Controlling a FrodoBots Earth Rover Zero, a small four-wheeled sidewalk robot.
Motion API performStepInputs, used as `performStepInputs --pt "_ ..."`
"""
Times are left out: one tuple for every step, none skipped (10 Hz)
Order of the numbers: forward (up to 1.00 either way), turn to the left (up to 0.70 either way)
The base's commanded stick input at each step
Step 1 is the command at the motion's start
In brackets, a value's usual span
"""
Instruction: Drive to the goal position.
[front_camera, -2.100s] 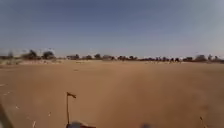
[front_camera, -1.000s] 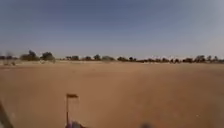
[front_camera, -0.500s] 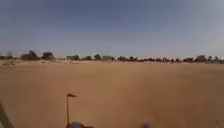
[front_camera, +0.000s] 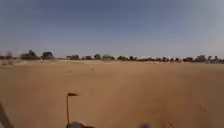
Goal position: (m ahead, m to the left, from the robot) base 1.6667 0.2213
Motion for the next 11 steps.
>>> performStepInputs --pt "0.50 0.00" --pt "0.50 0.00" --pt "0.50 0.00" --pt "0.50 0.00" --pt "0.50 0.00" --pt "0.50 0.00" --pt "0.50 0.00" --pt "0.50 0.00" --pt "0.50 0.00" --pt "0.50 0.00" --pt "0.50 0.00"
